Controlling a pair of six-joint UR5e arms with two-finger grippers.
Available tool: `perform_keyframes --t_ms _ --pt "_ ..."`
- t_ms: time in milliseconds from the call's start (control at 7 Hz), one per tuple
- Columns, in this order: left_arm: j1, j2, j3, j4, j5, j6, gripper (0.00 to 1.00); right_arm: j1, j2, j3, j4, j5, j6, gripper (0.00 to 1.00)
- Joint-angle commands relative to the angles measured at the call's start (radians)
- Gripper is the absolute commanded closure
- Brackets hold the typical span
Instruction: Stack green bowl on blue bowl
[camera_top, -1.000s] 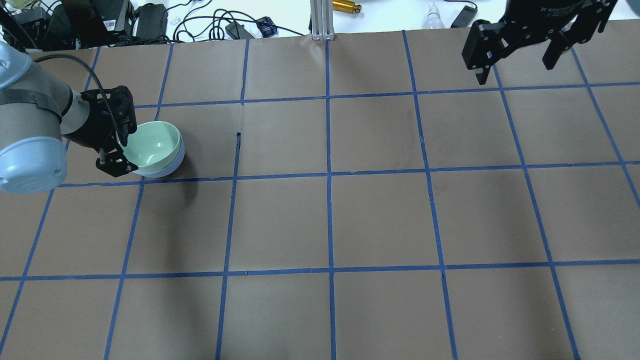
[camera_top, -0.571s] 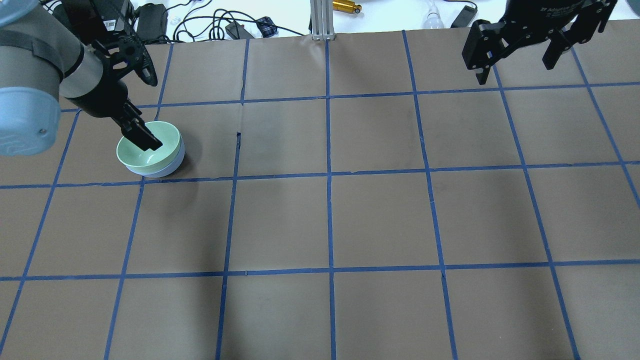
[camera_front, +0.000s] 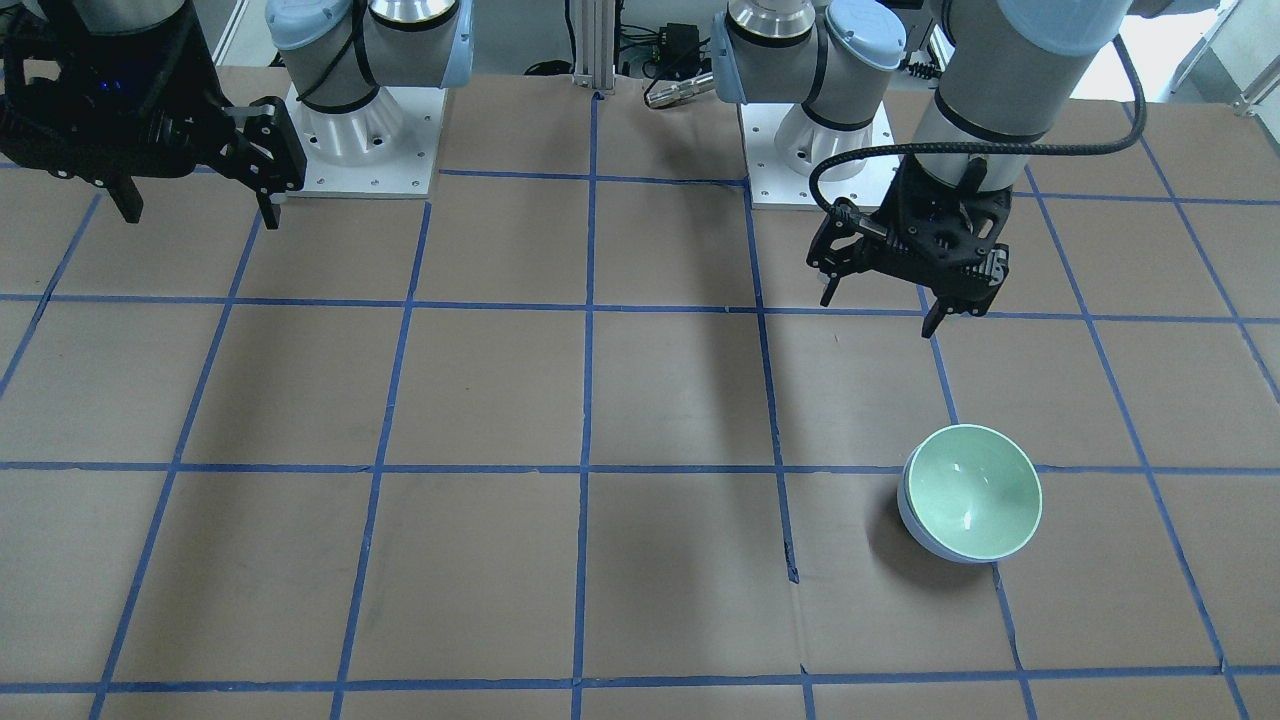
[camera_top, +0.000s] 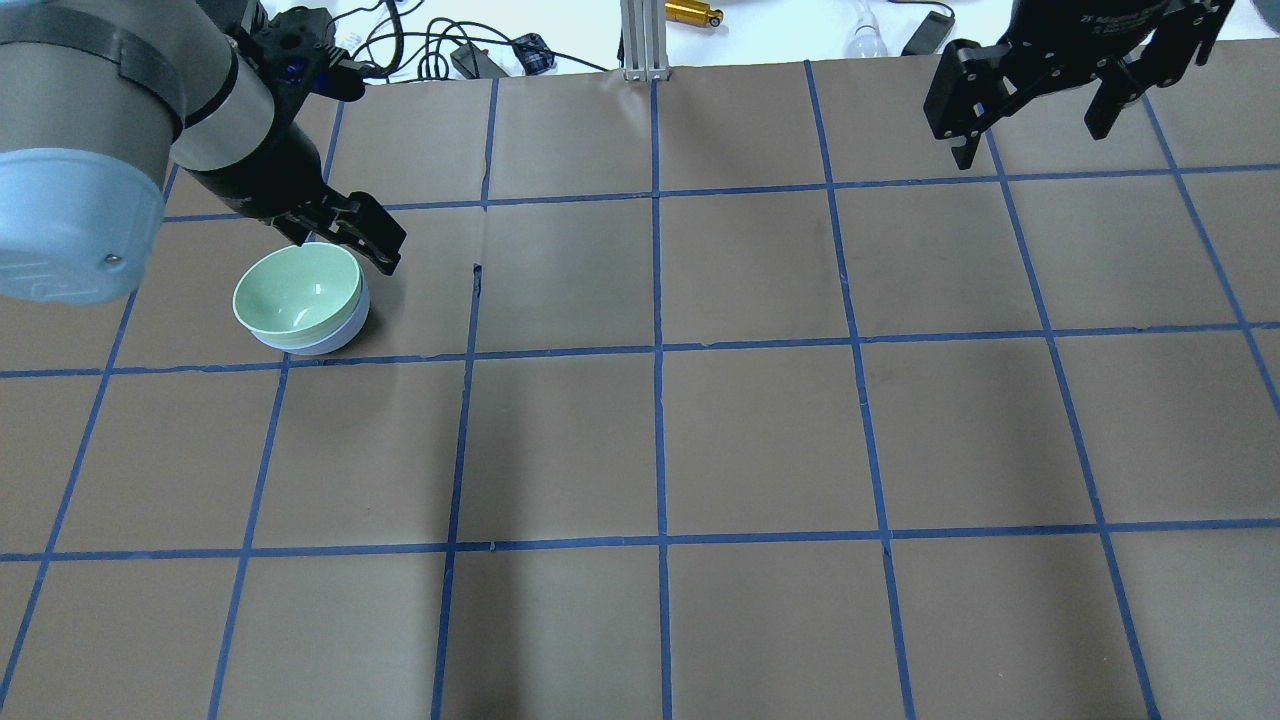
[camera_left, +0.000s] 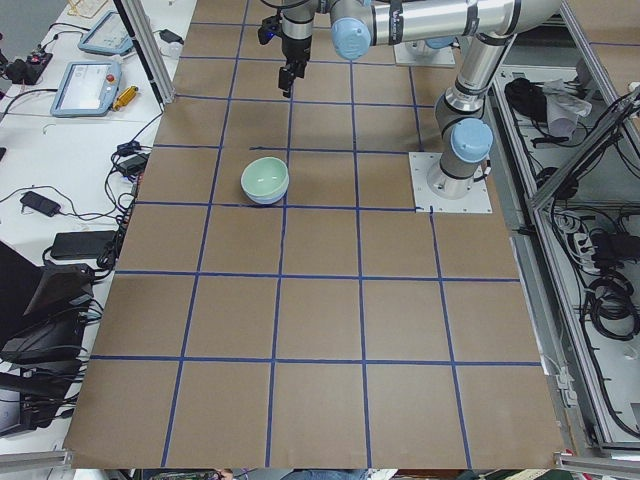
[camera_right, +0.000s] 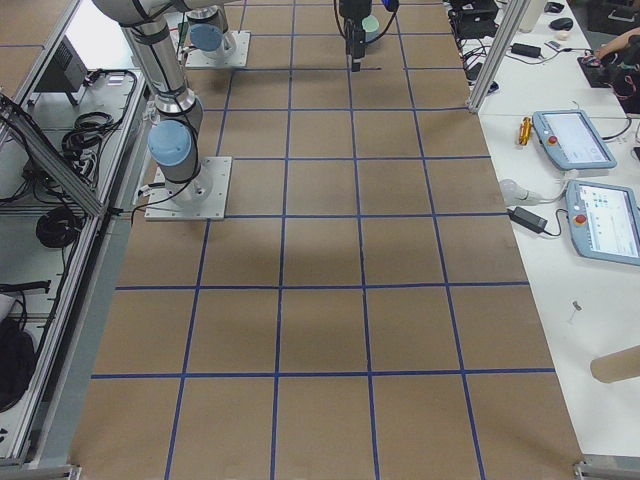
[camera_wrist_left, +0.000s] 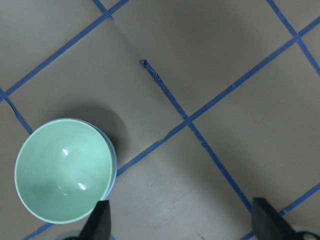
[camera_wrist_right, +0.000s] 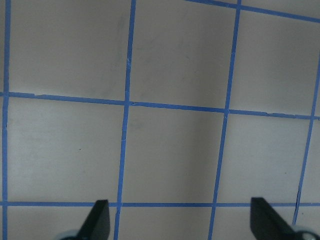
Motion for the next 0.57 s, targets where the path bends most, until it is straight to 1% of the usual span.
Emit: perform_keyframes --t_ms 0,286,429 --pt "-0.036 0.031 0.012 -0.07 0.019 -0.237 0.0 0.0 0.0 0.0 0.0 0.0 0.0 0.0" --pt "-0.058 0.015 0.113 -0.228 0.018 -0.362 0.0 0.0 0.0 0.0 0.0 0.0 0.0 0.0" --pt "-0.058 0.013 0.143 -0.248 0.018 -0.364 0.0 0.0 0.0 0.0 0.0 0.0 0.0 0.0"
